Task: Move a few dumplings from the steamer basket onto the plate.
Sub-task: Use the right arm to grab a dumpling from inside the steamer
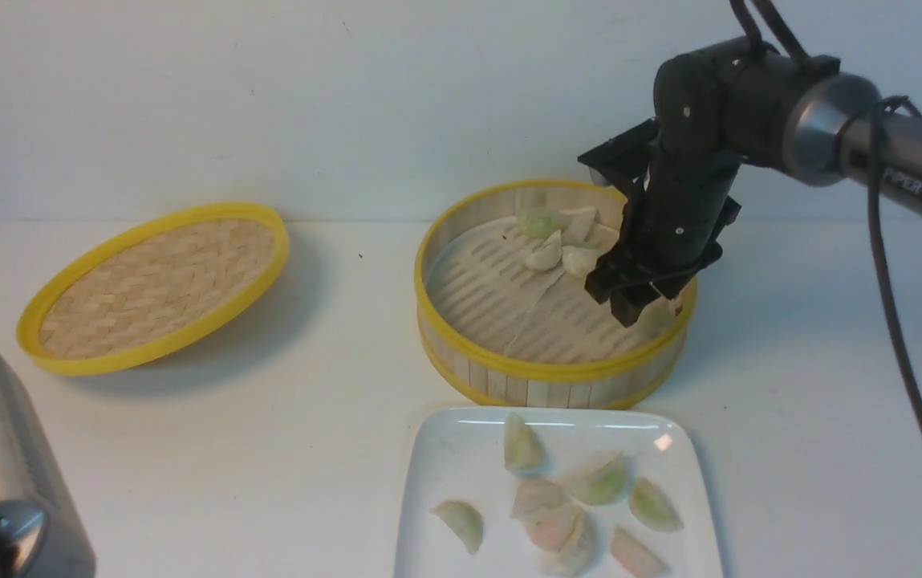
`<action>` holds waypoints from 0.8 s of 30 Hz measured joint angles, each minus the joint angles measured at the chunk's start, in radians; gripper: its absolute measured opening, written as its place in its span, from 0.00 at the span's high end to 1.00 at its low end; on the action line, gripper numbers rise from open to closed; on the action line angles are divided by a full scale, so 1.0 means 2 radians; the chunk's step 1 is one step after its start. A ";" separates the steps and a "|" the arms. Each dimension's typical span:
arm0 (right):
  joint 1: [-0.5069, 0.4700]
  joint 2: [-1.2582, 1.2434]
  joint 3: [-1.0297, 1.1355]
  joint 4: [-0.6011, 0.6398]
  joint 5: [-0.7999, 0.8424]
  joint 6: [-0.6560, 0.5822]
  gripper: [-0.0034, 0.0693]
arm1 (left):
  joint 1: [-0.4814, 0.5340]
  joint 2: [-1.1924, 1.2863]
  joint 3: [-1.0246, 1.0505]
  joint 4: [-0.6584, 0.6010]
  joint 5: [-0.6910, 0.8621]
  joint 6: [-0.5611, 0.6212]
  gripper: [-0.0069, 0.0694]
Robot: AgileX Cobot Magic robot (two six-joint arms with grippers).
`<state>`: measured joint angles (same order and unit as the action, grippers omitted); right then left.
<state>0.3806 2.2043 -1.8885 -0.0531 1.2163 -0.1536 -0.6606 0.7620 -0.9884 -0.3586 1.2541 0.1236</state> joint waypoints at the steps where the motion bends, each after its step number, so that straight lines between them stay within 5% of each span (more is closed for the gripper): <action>1: 0.000 0.003 0.000 -0.004 -0.005 0.005 0.39 | 0.000 0.000 0.000 0.000 0.000 0.000 0.92; 9: 0.000 0.024 -0.002 -0.041 -0.040 0.066 0.39 | 0.000 0.000 0.000 0.001 0.000 0.000 0.92; 18: 0.000 0.040 -0.004 -0.006 -0.042 0.077 0.39 | 0.000 0.000 0.000 0.019 0.000 0.000 0.92; 20: 0.000 0.040 -0.004 -0.001 -0.042 0.077 0.42 | 0.000 0.000 0.000 0.020 0.000 0.000 0.92; 24: 0.000 0.043 -0.012 0.007 -0.038 0.077 0.68 | 0.000 0.000 0.000 0.021 0.000 0.000 0.92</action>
<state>0.3806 2.2901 -1.9117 -0.0392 1.1408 0.0000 -0.6606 0.7615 -0.9884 -0.3158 1.2545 0.1228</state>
